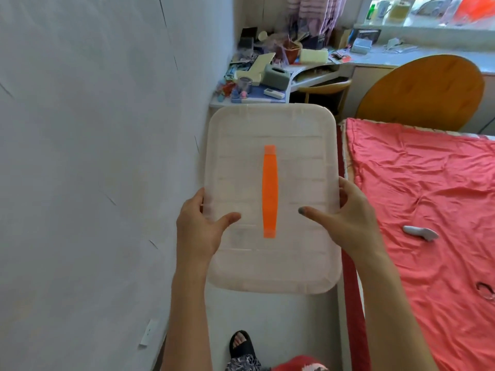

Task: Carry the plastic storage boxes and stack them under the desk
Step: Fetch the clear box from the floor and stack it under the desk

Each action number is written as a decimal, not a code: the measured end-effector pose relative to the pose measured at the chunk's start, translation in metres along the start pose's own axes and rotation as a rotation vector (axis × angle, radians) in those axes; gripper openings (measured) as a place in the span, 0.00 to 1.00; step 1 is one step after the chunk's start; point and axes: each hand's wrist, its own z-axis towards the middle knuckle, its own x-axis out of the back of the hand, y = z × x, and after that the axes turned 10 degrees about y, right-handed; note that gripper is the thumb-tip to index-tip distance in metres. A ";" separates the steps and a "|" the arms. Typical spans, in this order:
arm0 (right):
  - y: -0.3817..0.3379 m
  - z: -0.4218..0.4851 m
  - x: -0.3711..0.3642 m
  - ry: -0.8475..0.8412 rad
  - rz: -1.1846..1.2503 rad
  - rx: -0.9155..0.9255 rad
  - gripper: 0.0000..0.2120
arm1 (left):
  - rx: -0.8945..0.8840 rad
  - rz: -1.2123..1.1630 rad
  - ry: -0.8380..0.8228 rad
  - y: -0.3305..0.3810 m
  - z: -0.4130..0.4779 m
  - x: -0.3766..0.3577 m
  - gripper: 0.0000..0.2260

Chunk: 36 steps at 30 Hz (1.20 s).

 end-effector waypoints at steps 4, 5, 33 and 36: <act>-0.015 0.022 -0.026 0.010 -0.013 0.010 0.38 | -0.010 -0.017 -0.025 -0.007 0.043 -0.002 0.30; -0.018 0.028 -0.031 0.012 -0.014 0.011 0.38 | -0.009 -0.022 -0.028 -0.008 0.052 -0.003 0.30; -0.006 0.319 -0.172 -0.106 -0.129 -0.019 0.39 | -0.007 0.065 0.026 0.001 0.318 -0.121 0.27; -0.004 0.358 -0.176 -0.135 -0.146 -0.018 0.37 | -0.012 0.071 0.022 0.007 0.345 -0.142 0.26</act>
